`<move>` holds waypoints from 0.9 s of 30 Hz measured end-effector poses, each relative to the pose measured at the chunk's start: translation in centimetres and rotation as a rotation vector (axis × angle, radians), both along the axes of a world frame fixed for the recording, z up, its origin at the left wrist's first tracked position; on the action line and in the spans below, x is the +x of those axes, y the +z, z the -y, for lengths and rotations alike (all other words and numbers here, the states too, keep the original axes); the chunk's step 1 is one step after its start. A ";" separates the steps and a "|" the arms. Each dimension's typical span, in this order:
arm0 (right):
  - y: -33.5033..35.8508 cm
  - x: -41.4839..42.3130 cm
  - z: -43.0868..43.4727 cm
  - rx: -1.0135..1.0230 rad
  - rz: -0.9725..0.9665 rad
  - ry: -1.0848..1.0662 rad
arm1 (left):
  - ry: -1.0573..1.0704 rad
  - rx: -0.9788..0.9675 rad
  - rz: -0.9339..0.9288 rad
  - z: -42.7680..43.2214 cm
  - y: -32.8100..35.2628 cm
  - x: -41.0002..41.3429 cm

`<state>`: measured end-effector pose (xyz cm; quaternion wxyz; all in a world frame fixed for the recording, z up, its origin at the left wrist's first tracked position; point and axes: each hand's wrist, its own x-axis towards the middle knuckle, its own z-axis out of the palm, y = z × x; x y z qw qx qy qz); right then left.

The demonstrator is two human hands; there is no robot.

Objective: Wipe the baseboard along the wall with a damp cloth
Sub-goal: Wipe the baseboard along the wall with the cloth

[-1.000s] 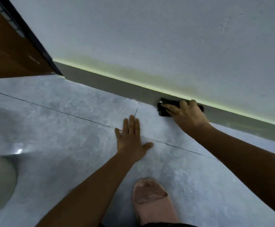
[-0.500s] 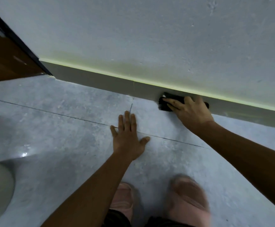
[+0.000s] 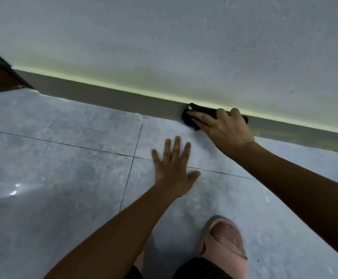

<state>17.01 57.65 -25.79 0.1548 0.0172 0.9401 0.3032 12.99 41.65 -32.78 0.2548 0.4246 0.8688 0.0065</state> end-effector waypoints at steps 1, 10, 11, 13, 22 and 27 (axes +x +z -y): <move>0.0 -0.2 0.1 -0.025 0.026 -0.006 | -0.022 -0.017 -0.012 0.1 -0.4 0.1; 3.1 7.1 -5.6 0.162 0.182 -0.049 | -0.060 -0.023 -0.078 0.6 -0.3 0.1; 3.4 7.3 -5.7 0.163 0.172 -0.042 | -0.057 -0.017 -0.079 0.6 -0.3 0.2; 3.3 6.9 -5.3 0.161 0.132 -0.027 | -0.050 0.001 -0.089 0.5 -0.4 0.2; 1.4 4.5 -3.4 0.111 0.146 -0.007 | -0.039 -0.113 -0.051 -0.8 0.9 0.5; 1.5 8.2 -6.5 0.153 0.257 -0.065 | 0.076 -0.073 -0.054 -1.7 0.1 1.7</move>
